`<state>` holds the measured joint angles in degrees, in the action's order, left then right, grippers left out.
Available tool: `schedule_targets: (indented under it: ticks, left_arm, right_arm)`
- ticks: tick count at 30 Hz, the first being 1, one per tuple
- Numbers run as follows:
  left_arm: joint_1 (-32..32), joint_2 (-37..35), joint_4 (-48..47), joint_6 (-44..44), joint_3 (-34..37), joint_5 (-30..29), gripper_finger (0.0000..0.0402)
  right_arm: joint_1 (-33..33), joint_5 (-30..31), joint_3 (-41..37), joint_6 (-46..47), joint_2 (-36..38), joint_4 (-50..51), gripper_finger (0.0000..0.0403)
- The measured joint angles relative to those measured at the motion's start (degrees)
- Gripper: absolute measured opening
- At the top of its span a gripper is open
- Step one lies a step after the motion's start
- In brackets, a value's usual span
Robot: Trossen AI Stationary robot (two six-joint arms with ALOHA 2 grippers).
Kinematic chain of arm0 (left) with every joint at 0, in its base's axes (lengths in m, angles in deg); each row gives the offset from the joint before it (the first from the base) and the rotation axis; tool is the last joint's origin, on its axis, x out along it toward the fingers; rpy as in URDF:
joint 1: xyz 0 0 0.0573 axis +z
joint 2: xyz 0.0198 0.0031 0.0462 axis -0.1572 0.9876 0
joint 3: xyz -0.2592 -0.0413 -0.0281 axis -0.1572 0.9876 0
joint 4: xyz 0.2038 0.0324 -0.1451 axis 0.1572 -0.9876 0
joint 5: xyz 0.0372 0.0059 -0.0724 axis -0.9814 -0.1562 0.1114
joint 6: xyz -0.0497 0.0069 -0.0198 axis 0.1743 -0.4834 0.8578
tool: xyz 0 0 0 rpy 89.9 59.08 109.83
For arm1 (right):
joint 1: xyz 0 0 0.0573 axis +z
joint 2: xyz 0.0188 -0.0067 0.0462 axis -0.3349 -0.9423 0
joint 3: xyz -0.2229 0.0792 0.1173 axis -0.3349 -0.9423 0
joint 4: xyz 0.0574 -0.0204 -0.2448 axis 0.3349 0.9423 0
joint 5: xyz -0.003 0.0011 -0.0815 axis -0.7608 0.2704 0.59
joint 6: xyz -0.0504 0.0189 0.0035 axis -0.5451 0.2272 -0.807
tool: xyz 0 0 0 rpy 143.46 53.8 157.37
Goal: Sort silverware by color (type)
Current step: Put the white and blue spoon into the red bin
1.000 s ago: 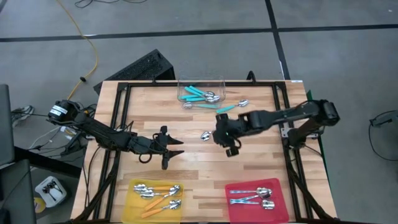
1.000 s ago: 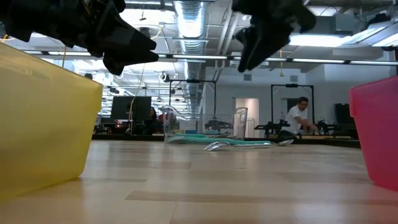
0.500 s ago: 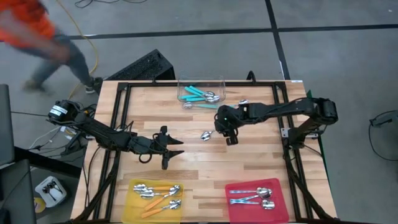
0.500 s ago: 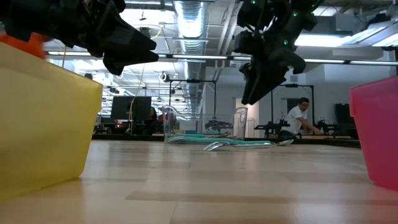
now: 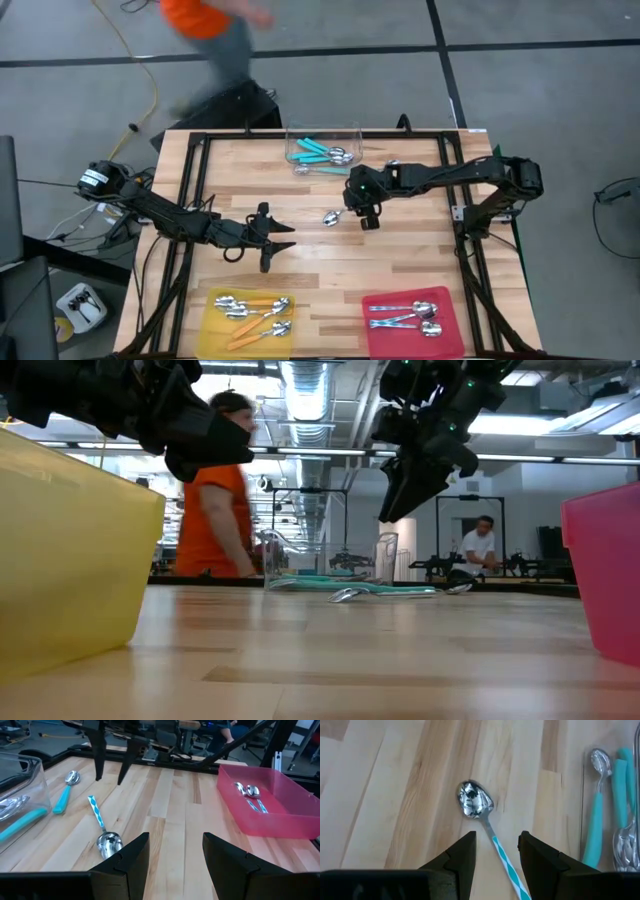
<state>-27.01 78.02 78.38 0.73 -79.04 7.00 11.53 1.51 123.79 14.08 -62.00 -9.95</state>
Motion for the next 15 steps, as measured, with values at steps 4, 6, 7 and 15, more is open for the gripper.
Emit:
schedule_targets:
  ticks: [4, 6, 7, 15]
  left_arm:
    - [-0.04, 0.00, -0.09, 0.00, 0.00, 0.54, 0.0167]
    - [-0.04, 0.00, -0.11, 0.00, 0.00, 0.54, 0.0167]
    - [-0.04, 0.00, -0.11, 0.00, 0.00, 0.54, 0.0167]
    - [-0.04, 0.00, -0.15, 0.00, 0.00, 0.52, 0.0167]
  right_arm:
    - [0.00, 0.00, 0.00, 0.24, 0.00, 0.02, 0.0169]
    - [0.00, 0.00, 0.00, 0.41, 0.00, 0.08, 0.0169]
    - [0.00, 0.00, 0.00, 0.42, 0.00, 0.06, 0.0169]
    - [0.00, 0.01, 0.02, 0.61, 0.00, 0.09, 0.0169]
